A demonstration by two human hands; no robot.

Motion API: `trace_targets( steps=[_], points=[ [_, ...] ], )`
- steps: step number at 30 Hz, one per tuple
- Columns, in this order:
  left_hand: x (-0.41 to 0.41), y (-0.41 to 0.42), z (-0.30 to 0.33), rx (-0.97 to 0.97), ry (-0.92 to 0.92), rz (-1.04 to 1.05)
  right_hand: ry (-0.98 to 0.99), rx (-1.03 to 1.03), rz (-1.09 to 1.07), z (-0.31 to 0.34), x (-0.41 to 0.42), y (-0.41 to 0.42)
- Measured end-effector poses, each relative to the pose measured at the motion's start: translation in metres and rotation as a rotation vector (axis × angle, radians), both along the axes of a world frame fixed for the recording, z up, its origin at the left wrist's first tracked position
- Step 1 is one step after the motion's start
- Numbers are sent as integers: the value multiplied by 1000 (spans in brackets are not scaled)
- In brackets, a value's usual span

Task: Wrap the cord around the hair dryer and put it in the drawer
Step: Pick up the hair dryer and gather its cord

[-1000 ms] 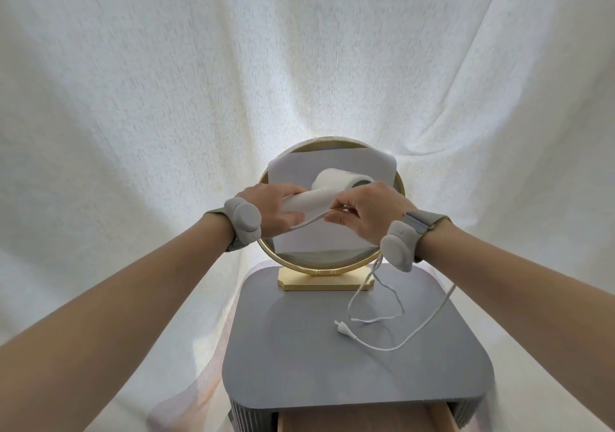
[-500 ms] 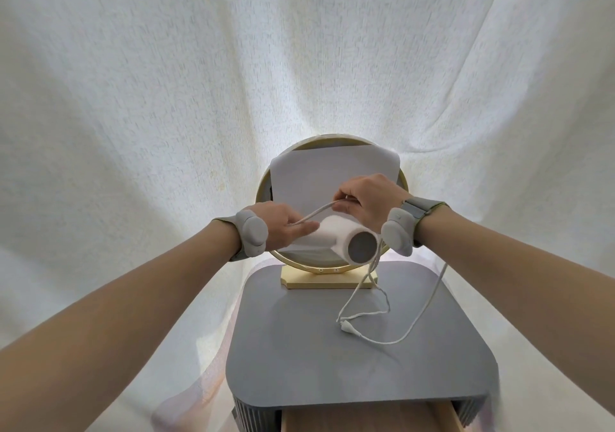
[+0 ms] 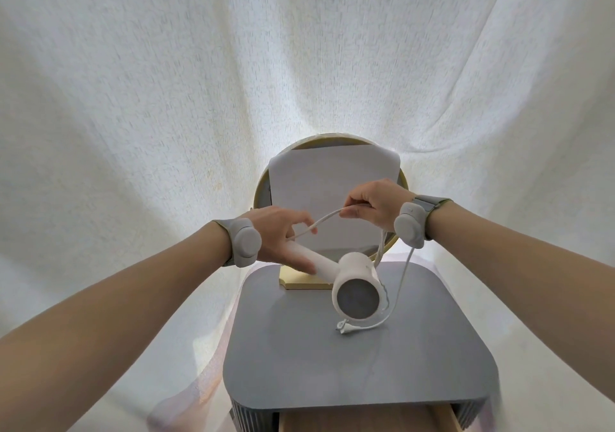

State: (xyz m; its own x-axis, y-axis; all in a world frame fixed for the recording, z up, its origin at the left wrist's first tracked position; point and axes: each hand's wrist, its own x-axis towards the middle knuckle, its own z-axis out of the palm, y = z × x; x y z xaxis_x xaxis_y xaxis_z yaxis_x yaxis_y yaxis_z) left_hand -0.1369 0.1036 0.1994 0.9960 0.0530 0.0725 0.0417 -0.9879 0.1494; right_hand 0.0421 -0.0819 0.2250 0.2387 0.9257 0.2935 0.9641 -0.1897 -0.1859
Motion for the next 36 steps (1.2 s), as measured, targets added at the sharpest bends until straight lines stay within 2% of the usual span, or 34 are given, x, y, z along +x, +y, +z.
trace_targets(
  steps=[4, 10, 14, 19, 23, 28, 33, 36],
  points=[
    [-3, -8, 2, 76, 6, -32, 65, -13, -20, -8, 8, 2],
    [-12, -9, 2, -22, -39, -69, 185, 3, -19, -16, 17, 2],
    [-20, -8, 3, -153, -104, -111, 264, 5, -2, -19, 22, 3],
    [-26, -12, 9, -412, -178, -155, 342, 1, -11, -28, 30, 2],
    [-26, -6, 9, -610, -222, -135, 361, -21, 36, -32, 34, -3],
    [-20, 0, 3, -754, -305, -128, 303, -165, -227, -53, 59, -1],
    [-14, 0, 5, -802, -414, -54, 295, -22, -62, -50, 25, -10],
    [-6, -4, 6, -850, -509, 6, 225, -73, -33, -56, 21, -12]
  ],
)
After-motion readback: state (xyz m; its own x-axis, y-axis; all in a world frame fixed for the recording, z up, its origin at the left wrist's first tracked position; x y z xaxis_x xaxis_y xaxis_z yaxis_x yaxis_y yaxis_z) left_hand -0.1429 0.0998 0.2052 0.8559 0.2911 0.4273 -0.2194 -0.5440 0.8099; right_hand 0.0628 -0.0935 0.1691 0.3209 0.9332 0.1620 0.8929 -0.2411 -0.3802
